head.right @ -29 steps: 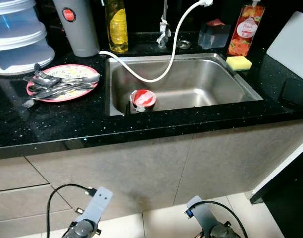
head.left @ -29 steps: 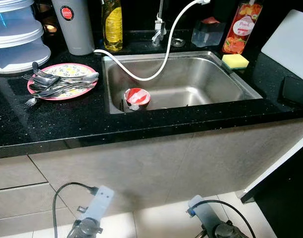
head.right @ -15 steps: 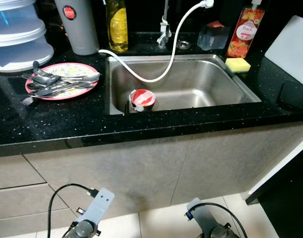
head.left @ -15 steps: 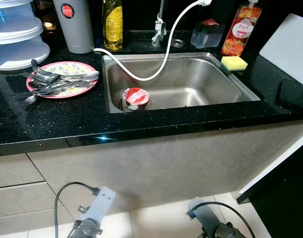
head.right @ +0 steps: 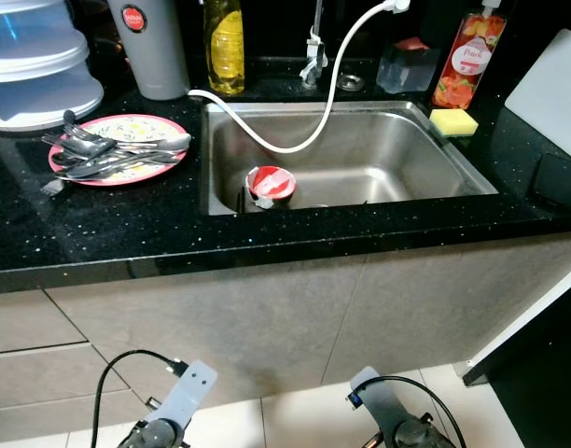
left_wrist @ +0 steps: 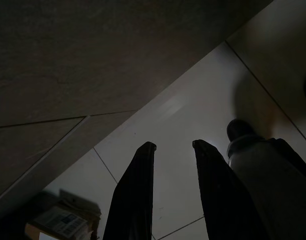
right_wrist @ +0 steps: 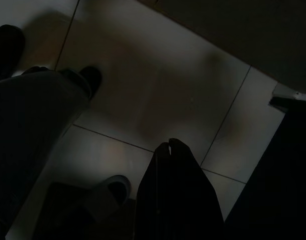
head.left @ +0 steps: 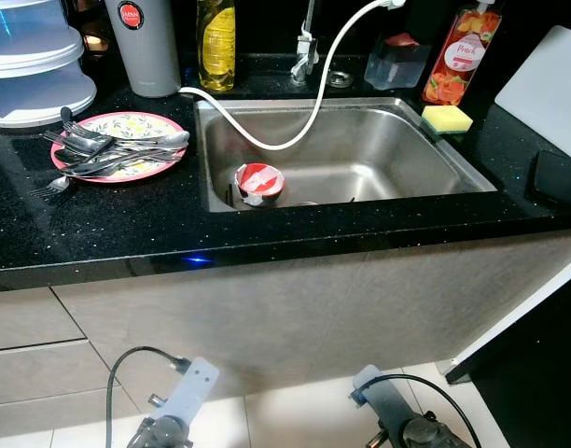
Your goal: Kitchen organization
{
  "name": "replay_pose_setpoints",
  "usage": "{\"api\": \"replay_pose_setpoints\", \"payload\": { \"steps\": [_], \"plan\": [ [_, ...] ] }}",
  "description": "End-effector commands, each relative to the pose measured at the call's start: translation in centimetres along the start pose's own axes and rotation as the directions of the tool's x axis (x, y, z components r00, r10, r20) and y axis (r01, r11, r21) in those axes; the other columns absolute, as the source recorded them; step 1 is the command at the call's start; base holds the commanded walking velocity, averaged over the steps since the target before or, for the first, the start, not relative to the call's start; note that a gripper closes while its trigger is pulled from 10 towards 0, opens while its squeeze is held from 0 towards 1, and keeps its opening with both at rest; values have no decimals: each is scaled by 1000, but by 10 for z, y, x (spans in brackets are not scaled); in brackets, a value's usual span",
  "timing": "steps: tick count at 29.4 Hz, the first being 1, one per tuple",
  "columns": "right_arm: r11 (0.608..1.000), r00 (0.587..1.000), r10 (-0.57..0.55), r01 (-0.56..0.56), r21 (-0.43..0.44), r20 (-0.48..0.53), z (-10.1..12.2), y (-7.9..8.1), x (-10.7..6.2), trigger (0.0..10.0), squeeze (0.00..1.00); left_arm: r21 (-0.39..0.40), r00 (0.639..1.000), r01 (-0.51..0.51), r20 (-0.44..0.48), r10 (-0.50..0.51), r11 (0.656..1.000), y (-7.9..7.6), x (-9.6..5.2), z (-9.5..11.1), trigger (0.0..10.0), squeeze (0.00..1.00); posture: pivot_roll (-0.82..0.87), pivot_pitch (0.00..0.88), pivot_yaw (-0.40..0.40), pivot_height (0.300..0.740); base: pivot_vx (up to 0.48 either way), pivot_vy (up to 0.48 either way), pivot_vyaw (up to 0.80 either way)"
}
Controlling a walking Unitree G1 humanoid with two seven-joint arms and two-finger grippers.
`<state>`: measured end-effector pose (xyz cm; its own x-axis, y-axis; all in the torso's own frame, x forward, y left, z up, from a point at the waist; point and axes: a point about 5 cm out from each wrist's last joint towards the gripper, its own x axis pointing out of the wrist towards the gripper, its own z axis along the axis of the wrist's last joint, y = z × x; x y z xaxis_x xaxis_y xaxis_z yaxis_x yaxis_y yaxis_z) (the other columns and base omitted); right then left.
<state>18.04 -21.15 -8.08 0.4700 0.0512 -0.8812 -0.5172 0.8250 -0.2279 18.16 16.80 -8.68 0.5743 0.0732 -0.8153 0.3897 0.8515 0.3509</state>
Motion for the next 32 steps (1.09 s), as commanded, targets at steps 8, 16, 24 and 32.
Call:
{"api": "replay_pose_setpoints", "payload": {
  "steps": [8,16,24,32],
  "plan": [
    [1000,1000,10,-10,18,-27,-13,9,-1,10000,0,65,999,15,-47,-12,998,-2,-1,-10,10000,0,-25,0,-19,740,0,0,0],
    [1000,1000,4,-4,21,-21,-10,7,-1,10000,0,56,998,22,-53,-19,998,-5,-2,-11,10000,0,-33,0,-25,740,0,0,0],
    [1000,1000,-3,3,9,-16,-7,2,-1,10000,0,63,999,25,-45,-22,998,-8,-2,-10,10000,0,-30,0,-32,740,0,0,0],
    [1000,1000,-2,2,4,-14,-6,2,-1,10000,0,69,999,23,-50,-20,997,-6,-3,-14,10000,0,-29,0,-32,740,0,0,0]
  ]
}}
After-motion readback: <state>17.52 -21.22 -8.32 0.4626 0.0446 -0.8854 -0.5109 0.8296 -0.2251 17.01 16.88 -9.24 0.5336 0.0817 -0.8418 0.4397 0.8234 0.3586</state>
